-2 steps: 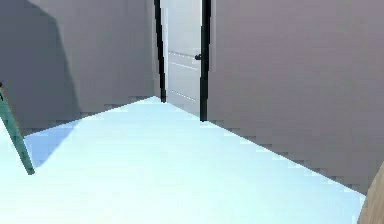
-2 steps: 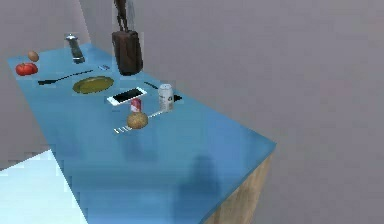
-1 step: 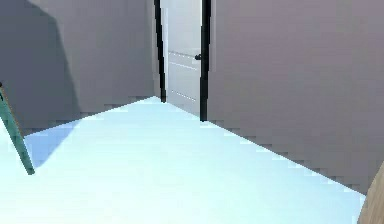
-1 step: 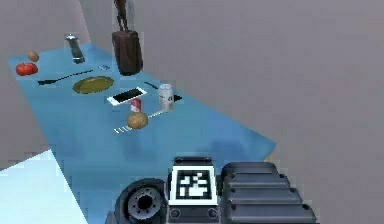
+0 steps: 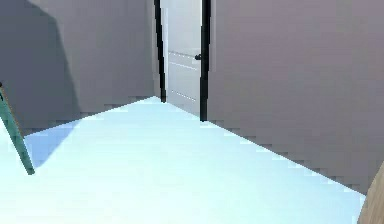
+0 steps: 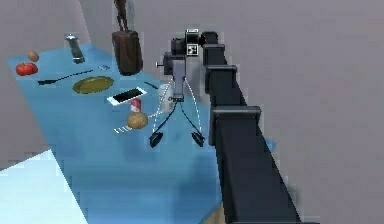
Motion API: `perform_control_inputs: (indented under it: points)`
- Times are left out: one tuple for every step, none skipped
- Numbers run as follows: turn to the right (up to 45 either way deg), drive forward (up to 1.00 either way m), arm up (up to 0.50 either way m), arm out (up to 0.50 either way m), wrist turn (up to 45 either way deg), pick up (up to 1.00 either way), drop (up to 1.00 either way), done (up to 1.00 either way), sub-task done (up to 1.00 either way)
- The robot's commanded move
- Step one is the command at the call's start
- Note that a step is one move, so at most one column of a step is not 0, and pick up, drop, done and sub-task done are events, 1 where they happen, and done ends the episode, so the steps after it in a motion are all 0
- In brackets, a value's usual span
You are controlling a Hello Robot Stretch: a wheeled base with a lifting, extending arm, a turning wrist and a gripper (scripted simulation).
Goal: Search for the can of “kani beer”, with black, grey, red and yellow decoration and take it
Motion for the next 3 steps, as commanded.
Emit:
perform_control_inputs:
  points:
    - [0.0,0.0,0.0,0.0,45.0,0.0,0.0,0.0,0.0]
    - [0.0,0.0,0.0,0.0,45.0,0.0,0.0,0.0,0.0]
    - [0.0,0.0,0.0,0.0,45.0,0.0,0.0,0.0,0.0]
